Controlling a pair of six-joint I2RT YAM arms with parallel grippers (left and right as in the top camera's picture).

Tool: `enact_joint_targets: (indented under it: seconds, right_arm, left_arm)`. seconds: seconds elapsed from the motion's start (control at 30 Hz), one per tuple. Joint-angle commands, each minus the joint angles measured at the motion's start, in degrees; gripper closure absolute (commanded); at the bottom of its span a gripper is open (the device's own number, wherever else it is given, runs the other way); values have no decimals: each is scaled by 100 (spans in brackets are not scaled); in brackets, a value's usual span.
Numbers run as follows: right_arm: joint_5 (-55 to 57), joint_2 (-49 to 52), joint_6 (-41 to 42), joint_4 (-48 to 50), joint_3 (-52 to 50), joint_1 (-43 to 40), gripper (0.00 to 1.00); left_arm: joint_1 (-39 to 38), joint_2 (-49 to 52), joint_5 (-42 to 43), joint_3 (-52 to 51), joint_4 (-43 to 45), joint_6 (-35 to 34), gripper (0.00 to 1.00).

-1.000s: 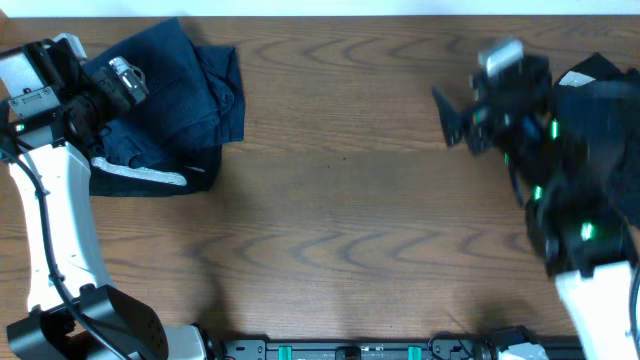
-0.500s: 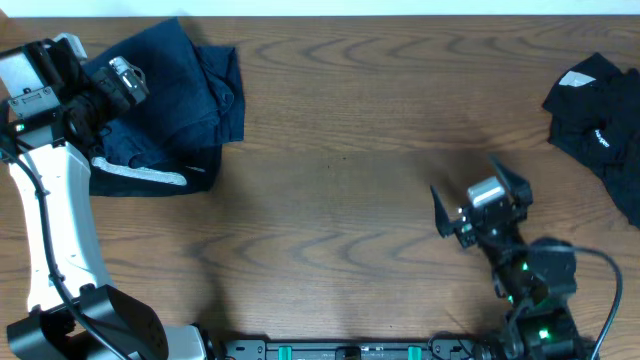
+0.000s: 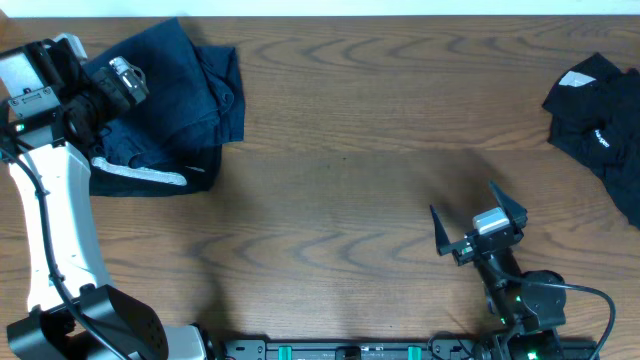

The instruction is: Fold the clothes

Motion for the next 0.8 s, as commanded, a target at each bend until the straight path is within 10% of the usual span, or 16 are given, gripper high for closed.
enact_joint_targets:
  seconds: [0.0, 0.77]
  right_arm:
    - [350, -240, 907, 22, -160, -98, 1]
    - [459, -1027, 999, -807, -420, -1178, 1]
  left_arm:
    - [-7, 37, 15, 28, 7, 13, 2]
    - [-7, 37, 15, 28, 4, 13, 2]
